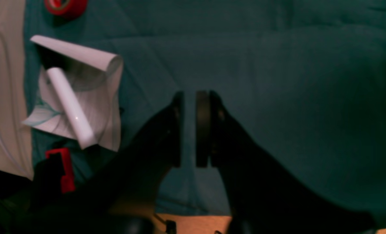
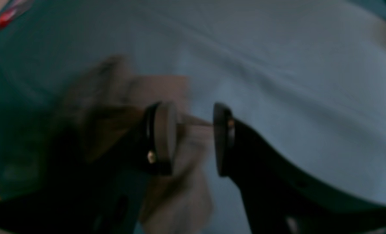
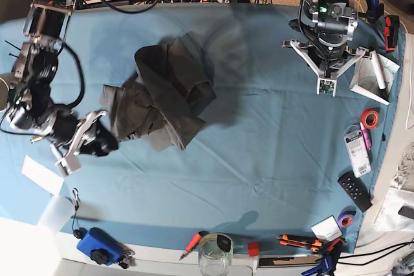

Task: Fold the T-shirt properly
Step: 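Fold the held end over the bundle with the right gripper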

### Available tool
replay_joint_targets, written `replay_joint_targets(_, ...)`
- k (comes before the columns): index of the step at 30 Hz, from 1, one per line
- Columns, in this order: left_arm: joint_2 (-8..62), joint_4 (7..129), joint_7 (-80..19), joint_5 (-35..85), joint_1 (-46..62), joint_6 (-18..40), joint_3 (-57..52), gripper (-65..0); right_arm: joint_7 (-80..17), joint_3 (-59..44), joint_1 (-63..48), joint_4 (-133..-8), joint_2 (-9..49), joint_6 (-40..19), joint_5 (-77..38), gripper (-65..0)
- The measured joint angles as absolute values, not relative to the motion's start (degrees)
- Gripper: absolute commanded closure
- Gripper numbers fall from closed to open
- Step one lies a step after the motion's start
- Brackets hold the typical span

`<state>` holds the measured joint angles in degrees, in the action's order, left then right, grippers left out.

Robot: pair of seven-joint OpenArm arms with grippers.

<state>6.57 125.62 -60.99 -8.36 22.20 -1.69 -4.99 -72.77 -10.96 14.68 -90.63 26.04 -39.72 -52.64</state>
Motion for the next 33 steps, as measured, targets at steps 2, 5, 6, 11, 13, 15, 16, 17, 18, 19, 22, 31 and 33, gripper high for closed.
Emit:
replay_joint_targets(2,6.6,125.6,-61.0,-8.3,22.2,-1.7,-5.0,-5.3,-72.8,-11.0,17.2,-86.0,25.9,-39.3,-52.7,-20.0)
replay_joint_targets(5,6.5,125.6,-61.0,-7.9,22.2,-1.7,-5.0,-5.3,-71.7,-10.9,21.0,-79.0,25.7,-39.3,-50.7,-20.0)
replay_joint_targets(6,6.6,125.6,-61.0,-7.9,22.2,-1.7,-5.0,-5.3,-70.1,-10.9,22.2,-76.7,25.7,-39.3,-48.9,-20.0)
replay_joint_targets(11,6.5,125.6,-61.0,-7.9,22.2,-1.7,-5.0,-5.3,-67.3,-11.2,28.0,-65.3,24.7,-38.8,-46.5,-20.0)
replay_joint_targets(13,6.6,125.6,-61.0,-7.9,22.2,-1.7,-5.0,-5.3,-67.5,-11.2,29.3,-60.9,23.8,-38.9,-46.0,-20.0)
replay_joint_targets(15,6.5,125.6,-61.0,-7.9,22.2,-1.7,-5.0,-5.3,-68.2,-11.1,29.6,-57.6,22.7,-38.9,-45.2,-17.0)
replay_joint_targets(16,6.5,125.6,-61.0,-7.9,22.2,-1.7,-5.0,-5.3,-68.6,-11.1,29.5,-56.5,22.2,-39.0,-45.1,-12.9)
replay_joint_targets(17,6.5,125.6,-61.0,-7.9,22.2,-1.7,-5.0,-5.3,-68.8,-11.1,29.5,-55.6,21.9,-39.2,-45.0,-8.3)
replay_joint_targets(18,6.5,125.6,-61.0,-7.9,22.2,-1.7,-5.0,-5.3,-68.8,-11.1,29.4,-55.0,21.7,-39.3,-45.1,-4.3)
replay_joint_targets(19,6.5,125.6,-61.0,-7.9,22.2,-1.7,-5.0,-5.3,-68.7,-11.1,29.4,-54.7,21.5,-39.3,-45.1,-1.3)
replay_joint_targets(22,6.5,125.6,-61.0,-7.9,22.2,-1.7,-5.0,-5.3,-68.7,-11.1,29.5,-54.3,20.9,-39.3,-43.9,0.0)
replay_joint_targets(31,6.5,125.6,-59.5,-7.9,22.0,-1.5,-5.0,-5.3,-80.9,-8.3,28.6,-54.2,18.5,-39.4,-63.5,0.0)
replay_joint_targets(33,6.5,125.6,-59.5,-7.9,22.0,-1.5,-5.0,-5.3,-80.8,-6.5,28.7,-54.2,18.9,-39.5,-69.1,0.0)
